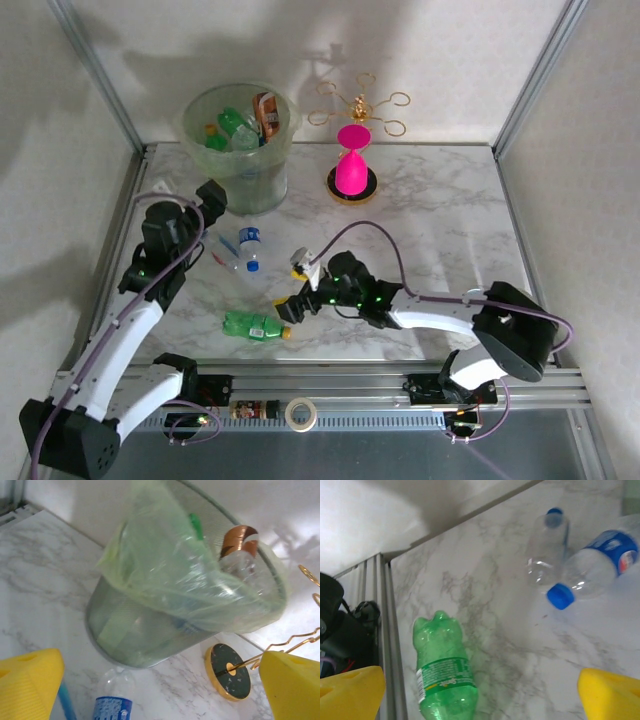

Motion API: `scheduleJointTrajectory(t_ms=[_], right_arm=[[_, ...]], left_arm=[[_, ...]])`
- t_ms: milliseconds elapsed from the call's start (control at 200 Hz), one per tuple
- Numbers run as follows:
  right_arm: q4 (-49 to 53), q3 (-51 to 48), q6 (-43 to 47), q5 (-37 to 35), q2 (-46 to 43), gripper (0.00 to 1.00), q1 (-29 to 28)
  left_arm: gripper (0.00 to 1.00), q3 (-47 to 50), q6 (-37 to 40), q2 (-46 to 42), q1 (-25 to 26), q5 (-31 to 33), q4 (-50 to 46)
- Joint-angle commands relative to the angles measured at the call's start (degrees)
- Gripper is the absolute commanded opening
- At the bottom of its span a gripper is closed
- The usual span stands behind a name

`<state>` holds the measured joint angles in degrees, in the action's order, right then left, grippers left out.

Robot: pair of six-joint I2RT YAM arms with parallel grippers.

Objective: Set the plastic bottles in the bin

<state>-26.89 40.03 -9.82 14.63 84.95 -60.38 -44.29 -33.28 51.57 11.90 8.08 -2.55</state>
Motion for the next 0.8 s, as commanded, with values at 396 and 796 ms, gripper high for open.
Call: scheduleJointTrajectory(t_ms=[396, 796], right_arm=[[12.91, 17.1, 9.69, -7.66, 19.96, 0.99, -12.27], [17.14, 22.23, 15.51, -10.29, 26.52, 0.85, -13.57]], left_arm=[[1.0, 14.38, -7.97, -0.24, -2.63, -0.86, 10.2], [1.0, 17.65, -9.09, 0.04, -4.19, -1.57, 11.85]])
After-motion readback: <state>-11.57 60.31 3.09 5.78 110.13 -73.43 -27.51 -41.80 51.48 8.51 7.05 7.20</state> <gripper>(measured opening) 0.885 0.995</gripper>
